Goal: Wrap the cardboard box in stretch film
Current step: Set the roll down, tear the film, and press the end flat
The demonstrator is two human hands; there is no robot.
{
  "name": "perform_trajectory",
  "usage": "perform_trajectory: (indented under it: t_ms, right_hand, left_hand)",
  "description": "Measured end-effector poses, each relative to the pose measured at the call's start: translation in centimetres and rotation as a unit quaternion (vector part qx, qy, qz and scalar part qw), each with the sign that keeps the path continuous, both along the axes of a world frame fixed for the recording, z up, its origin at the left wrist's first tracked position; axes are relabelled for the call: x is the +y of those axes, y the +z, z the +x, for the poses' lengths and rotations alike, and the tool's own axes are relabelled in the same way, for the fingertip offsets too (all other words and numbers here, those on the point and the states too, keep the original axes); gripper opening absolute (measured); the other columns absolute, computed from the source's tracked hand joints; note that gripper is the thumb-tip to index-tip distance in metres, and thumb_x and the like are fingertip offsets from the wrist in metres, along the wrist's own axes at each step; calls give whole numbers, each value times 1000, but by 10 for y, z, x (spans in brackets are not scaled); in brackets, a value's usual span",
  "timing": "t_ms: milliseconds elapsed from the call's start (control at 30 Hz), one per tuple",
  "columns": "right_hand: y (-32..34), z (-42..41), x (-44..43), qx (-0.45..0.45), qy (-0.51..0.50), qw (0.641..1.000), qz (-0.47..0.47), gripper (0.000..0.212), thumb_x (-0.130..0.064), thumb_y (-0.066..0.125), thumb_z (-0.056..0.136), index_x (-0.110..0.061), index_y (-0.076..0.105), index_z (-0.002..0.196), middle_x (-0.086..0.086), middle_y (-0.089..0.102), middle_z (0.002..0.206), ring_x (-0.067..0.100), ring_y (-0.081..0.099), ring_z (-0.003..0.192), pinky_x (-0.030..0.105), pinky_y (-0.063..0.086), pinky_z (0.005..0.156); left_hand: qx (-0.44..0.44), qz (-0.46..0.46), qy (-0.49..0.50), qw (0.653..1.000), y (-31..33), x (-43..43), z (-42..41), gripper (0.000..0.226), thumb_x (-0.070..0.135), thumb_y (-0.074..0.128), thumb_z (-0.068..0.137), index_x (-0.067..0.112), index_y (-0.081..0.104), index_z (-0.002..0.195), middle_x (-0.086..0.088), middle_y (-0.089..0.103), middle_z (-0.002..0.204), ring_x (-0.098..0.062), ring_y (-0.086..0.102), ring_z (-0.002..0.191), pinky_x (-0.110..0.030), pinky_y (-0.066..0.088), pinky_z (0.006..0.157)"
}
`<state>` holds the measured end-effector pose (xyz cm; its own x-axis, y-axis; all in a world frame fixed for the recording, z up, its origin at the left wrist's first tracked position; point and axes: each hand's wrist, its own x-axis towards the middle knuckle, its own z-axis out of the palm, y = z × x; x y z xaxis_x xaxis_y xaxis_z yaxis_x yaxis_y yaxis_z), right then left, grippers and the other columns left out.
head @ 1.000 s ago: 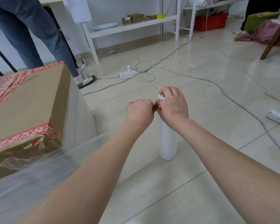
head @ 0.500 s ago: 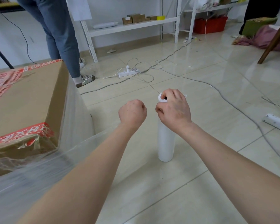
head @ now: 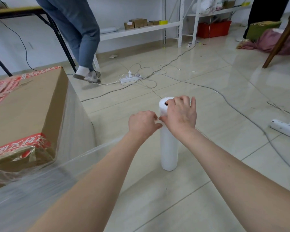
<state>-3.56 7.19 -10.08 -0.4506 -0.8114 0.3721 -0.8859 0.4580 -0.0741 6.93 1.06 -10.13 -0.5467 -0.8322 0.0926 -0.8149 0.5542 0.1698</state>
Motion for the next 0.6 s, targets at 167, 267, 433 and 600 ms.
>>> perform_trajectory:
  t_ms: [167, 267, 433, 600]
  right_hand:
    - [8, -11, 2, -21, 14, 999, 25, 50, -38, 60, 90, -24, 44, 135, -3, 47, 135, 23, 27, 134, 46, 5, 118]
    - [16, -19, 7, -17, 6, 999, 44, 47, -22, 59, 89, -25, 46, 134, 0, 41, 137, 25, 25, 134, 46, 7, 118]
    - [22, -24, 17, -5, 13, 998, 62, 49, -27, 64, 84, -25, 46, 130, -1, 43, 132, 25, 30, 130, 46, 10, 117]
    - [13, -20, 28, 40, 128, 990, 33, 65, -36, 73, 78, -33, 42, 135, 4, 28, 145, 28, 15, 141, 47, 10, 117]
  left_hand:
    - [14, -9, 20, 1000, 2, -1, 0, 20, 26, 53, 89, 29, 71, 96, 3, 69, 98, -22, 62, 93, -27, 36, 69]
    - [13, -11, 13, 1000, 3, 2, -3, 25, 20, 50, 86, 29, 71, 95, 3, 69, 96, -22, 62, 90, -26, 36, 67]
    - [-1, -6, -21, 1000, 3, 10, -9, 20, 27, 55, 87, 31, 68, 102, 6, 67, 99, -18, 60, 93, -27, 38, 72]
    - [-5, -30, -38, 999, 3, 16, -12, 17, 30, 53, 91, 28, 70, 96, 1, 67, 93, -22, 61, 93, -27, 35, 65]
